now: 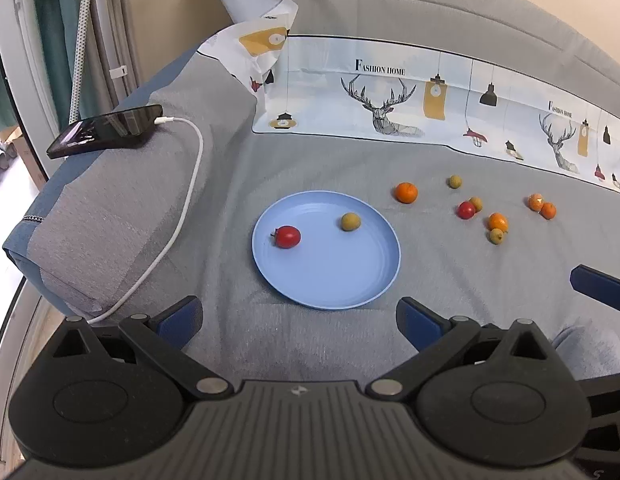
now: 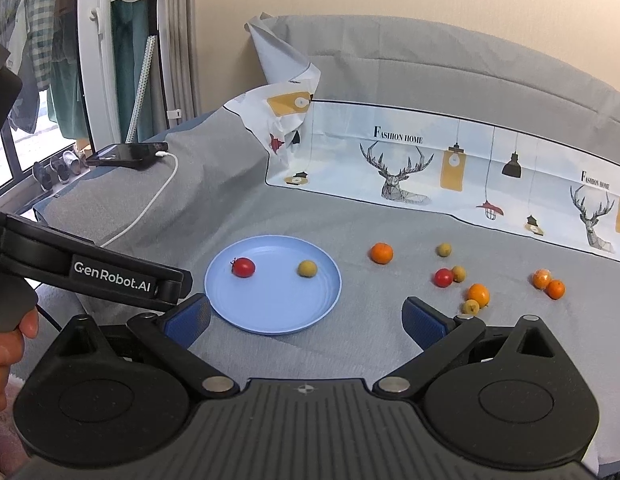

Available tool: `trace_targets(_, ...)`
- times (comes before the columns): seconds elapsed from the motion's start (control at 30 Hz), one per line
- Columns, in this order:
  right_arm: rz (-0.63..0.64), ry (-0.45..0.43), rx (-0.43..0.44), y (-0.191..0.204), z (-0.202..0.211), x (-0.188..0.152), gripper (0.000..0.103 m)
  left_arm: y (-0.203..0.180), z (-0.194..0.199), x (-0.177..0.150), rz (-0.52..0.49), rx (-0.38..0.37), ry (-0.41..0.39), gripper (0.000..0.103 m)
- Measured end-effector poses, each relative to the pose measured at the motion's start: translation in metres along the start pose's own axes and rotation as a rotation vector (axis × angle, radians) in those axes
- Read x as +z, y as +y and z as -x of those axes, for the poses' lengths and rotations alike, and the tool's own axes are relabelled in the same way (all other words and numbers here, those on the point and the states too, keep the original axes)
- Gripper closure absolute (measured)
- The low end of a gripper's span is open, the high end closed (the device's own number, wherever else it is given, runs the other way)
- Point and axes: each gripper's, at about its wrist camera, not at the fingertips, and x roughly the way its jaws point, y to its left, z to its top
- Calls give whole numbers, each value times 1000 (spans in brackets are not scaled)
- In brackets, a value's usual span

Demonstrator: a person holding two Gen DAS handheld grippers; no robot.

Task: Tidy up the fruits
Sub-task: 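Move both tools back toward the remaining fruits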

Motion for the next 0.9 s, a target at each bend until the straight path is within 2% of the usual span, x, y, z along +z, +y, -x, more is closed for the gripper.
trace_targets(0.6, -71, 40, 8, -15, -19, -6, 2, -7, -16, 6, -48, 30, 34, 0)
trace_targets(0.77, -160, 62, -28, -42, -29, -12, 2, -20, -32, 19, -64, 22, 66, 0)
trace_targets(0.9, -235, 59, -107, -75, -39, -19, 2, -37, -49, 40, -53, 1, 85, 0)
